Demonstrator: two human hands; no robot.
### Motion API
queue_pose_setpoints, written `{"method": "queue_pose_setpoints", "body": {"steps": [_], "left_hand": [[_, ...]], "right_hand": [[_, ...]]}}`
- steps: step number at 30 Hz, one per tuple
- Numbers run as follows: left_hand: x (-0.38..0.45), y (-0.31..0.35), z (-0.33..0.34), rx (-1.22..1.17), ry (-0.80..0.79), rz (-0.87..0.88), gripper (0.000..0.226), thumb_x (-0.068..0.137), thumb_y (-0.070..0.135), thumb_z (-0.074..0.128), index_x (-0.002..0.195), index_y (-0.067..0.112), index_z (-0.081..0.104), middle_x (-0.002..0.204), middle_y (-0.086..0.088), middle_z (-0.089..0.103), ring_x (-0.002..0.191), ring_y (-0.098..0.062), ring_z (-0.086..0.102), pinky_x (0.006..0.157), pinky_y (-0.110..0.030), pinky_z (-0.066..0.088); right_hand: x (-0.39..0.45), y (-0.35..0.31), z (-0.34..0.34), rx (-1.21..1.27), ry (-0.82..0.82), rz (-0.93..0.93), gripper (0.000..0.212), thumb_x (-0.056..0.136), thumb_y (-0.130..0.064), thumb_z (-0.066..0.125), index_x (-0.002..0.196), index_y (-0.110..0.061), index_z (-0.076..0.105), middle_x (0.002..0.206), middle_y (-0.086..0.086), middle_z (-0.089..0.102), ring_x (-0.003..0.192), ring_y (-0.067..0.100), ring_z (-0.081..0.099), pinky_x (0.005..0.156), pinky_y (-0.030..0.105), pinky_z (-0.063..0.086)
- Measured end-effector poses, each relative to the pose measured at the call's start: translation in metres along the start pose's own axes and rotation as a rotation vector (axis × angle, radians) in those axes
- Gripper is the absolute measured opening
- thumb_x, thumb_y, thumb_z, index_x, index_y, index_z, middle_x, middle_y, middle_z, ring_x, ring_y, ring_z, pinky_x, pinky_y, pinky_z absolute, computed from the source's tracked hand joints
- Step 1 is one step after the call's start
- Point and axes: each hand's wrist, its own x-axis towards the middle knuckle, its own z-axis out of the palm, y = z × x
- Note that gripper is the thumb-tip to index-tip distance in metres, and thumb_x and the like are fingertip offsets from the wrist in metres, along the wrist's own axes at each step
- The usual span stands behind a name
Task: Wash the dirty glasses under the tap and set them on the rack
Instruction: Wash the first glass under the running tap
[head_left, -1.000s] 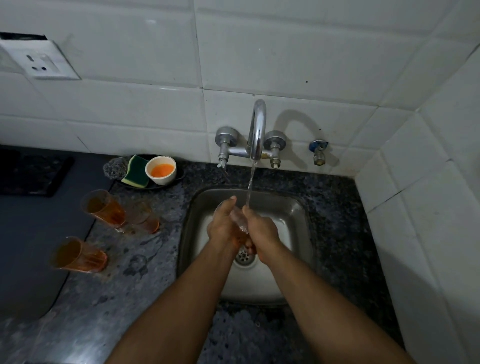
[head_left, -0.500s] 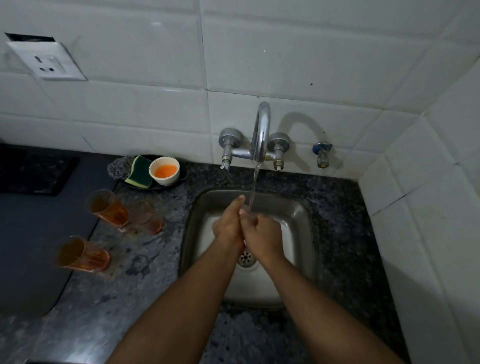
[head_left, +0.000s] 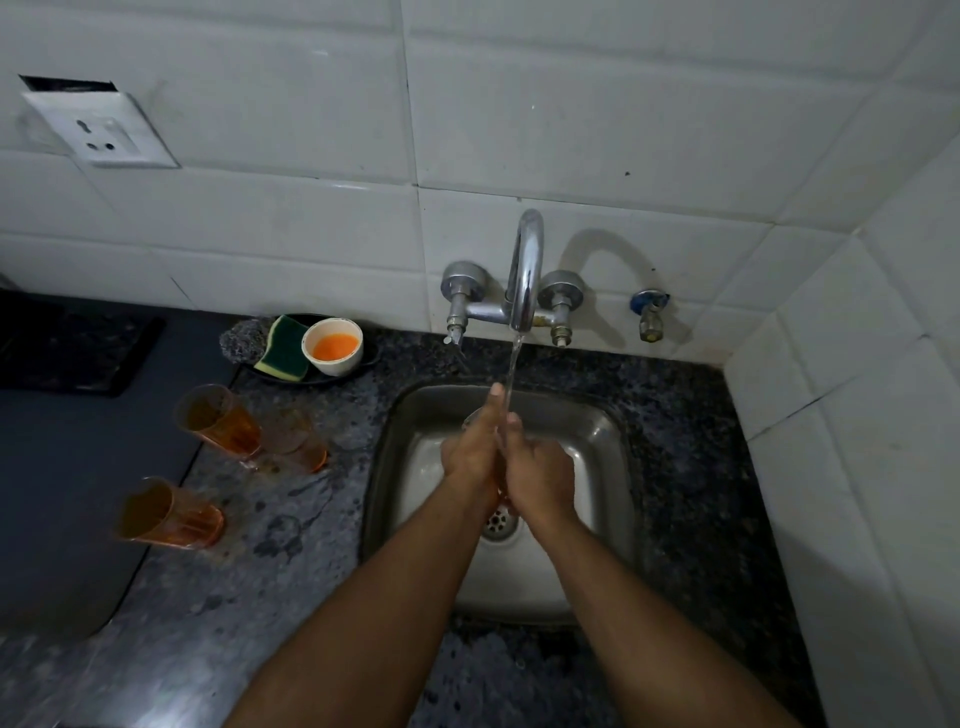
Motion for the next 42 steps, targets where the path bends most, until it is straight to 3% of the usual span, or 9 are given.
{"method": "queue_pose_setpoints", "body": {"steps": [3,5,8,12,19,29,34,37,42], "left_hand": [[0.008,-0.002,-0.009,0.029,-0.100,-0.045,0.107,0.041,0.091,0.082,0.116,0.015,0.078,0.115,-0.016,0.078,0.103,-0.037,0.077,0.097,-0.057,0.058],[0.021,-0.010,-0.013,0.053,-0.091,-0.031,0.116,0.038,0.098,0.074,0.118,0.014,0.078,0.116,-0.019,0.077,0.106,-0.038,0.076,0.102,-0.059,0.055],[-0.001,-0.001,-0.005,0.037,-0.080,-0.042,0.105,0.067,0.099,0.055,0.115,0.008,0.077,0.108,-0.027,0.076,0.096,-0.035,0.077,0.083,-0.046,0.063],[-0.002,0.006,-0.003,0.098,0.015,-0.007,0.065,0.108,0.059,0.036,0.103,0.007,0.074,0.075,-0.013,0.077,0.056,-0.020,0.062,0.044,-0.022,0.045],[-0.007,0.034,-0.005,0.092,0.007,0.030,0.043,0.109,0.043,0.049,0.086,0.012,0.067,0.054,-0.001,0.063,0.034,-0.011,0.053,0.035,-0.016,0.039],[-0.014,0.029,-0.010,0.102,-0.123,-0.078,0.051,0.109,0.048,0.042,0.077,0.014,0.062,0.050,-0.002,0.052,0.032,-0.014,0.040,0.034,-0.019,0.033],[-0.020,0.028,-0.004,0.029,-0.216,-0.117,0.055,0.110,0.050,0.039,0.091,0.008,0.070,0.068,-0.009,0.074,0.070,-0.024,0.070,0.065,-0.035,0.050],[-0.017,0.029,0.001,0.009,-0.243,-0.086,0.067,0.106,0.062,0.037,0.103,0.006,0.073,0.086,-0.013,0.079,0.088,-0.027,0.074,0.083,-0.041,0.055],[-0.013,0.026,-0.003,0.158,-0.269,-0.014,0.082,0.103,0.072,0.024,0.124,0.010,0.072,0.113,-0.014,0.079,0.115,-0.032,0.070,0.100,-0.049,0.052]], "right_hand": [[-0.003,-0.014,-0.015,0.424,-0.315,0.437,0.058,0.106,-0.061,0.042,0.106,-0.013,0.074,0.068,0.006,0.072,0.048,0.016,0.060,0.046,0.025,0.046],[-0.003,-0.016,-0.021,0.401,-0.407,0.427,0.055,0.105,-0.062,0.045,0.110,-0.015,0.074,0.070,0.007,0.074,0.053,0.018,0.062,0.048,0.025,0.048],[0.001,-0.015,-0.014,0.370,-0.391,0.340,0.058,0.099,-0.067,0.053,0.111,-0.015,0.075,0.073,0.005,0.073,0.058,0.018,0.062,0.051,0.026,0.050],[0.004,-0.023,-0.005,0.512,-0.339,0.486,0.052,0.104,-0.061,0.048,0.096,-0.014,0.069,0.055,0.001,0.057,0.041,0.013,0.042,0.042,0.021,0.030],[0.013,-0.044,-0.006,0.677,-0.487,0.466,0.035,0.104,-0.032,0.045,0.082,-0.010,0.063,0.063,0.004,0.058,0.050,0.015,0.046,0.046,0.027,0.031],[0.005,-0.031,0.002,0.451,-0.378,0.285,0.055,0.106,-0.059,0.048,0.091,-0.009,0.067,0.054,0.000,0.049,0.043,0.012,0.040,0.042,0.025,0.032],[0.002,-0.002,-0.011,0.222,-0.369,0.069,0.018,0.105,-0.037,0.057,0.118,-0.029,0.067,0.096,0.002,0.074,0.071,0.013,0.066,0.060,0.031,0.053],[0.004,0.005,-0.017,0.156,-0.333,0.014,0.033,0.095,-0.029,0.072,0.125,-0.033,0.060,0.111,-0.008,0.073,0.099,0.012,0.071,0.087,0.037,0.061],[0.016,-0.001,-0.018,0.040,-0.247,-0.049,0.046,0.075,-0.017,0.085,0.114,-0.027,0.061,0.107,-0.010,0.074,0.098,0.008,0.071,0.090,0.036,0.063]]}}
